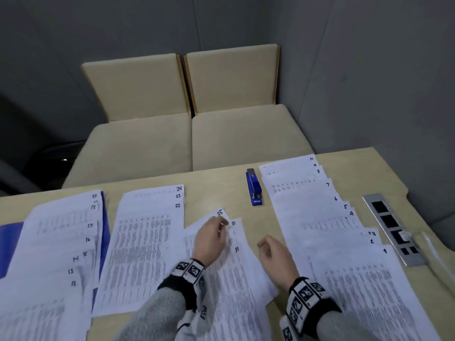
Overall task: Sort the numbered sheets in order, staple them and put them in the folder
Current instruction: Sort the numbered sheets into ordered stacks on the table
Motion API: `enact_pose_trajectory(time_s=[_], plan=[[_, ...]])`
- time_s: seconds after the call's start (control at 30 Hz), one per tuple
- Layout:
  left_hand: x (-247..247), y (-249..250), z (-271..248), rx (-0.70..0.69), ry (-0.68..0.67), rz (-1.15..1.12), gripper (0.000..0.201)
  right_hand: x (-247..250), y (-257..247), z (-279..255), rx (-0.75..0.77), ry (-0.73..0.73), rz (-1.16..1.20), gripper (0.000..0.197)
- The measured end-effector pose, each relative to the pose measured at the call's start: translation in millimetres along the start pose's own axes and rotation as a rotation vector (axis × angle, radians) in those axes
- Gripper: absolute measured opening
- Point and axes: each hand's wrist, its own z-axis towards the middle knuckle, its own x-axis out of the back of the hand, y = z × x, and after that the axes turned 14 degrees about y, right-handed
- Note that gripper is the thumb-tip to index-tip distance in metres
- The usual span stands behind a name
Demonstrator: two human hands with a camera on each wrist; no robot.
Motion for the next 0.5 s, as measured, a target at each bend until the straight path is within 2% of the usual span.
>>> enact_pose_trajectory(time_s=[0.03,0.1,0.2,0.27,0.37,0.5], plan=[[12,-19,-4,-0.004,0.028,0.059,0.016,-7,-4,-10,-0.024,-0.035,-0.015,0.005],[30,-54,-11,-0.011,0.022,0.205,0.020,-20,-10,-25,-0.056,-0.122,-0.076,0.024],[46,-85,-19,0.020,-0.167,0.335,0.045,-32,-15,-35,-0.059,-0.177,-0.171,0.042],[51,-90,-23,0.003,-0.252,0.353,0.050,-38,-17,-39,-0.058,-0.161,-0.212,0.046],[54,-90,-34,-0.072,-0.229,0.384,0.049,-42,-15,-42,-0.069,-0.120,-0.232,0.045],[55,-90,-50,-0.149,-0.294,0.480,0.047,-43,-15,-44,-0.093,-0.115,-0.241,0.044]])
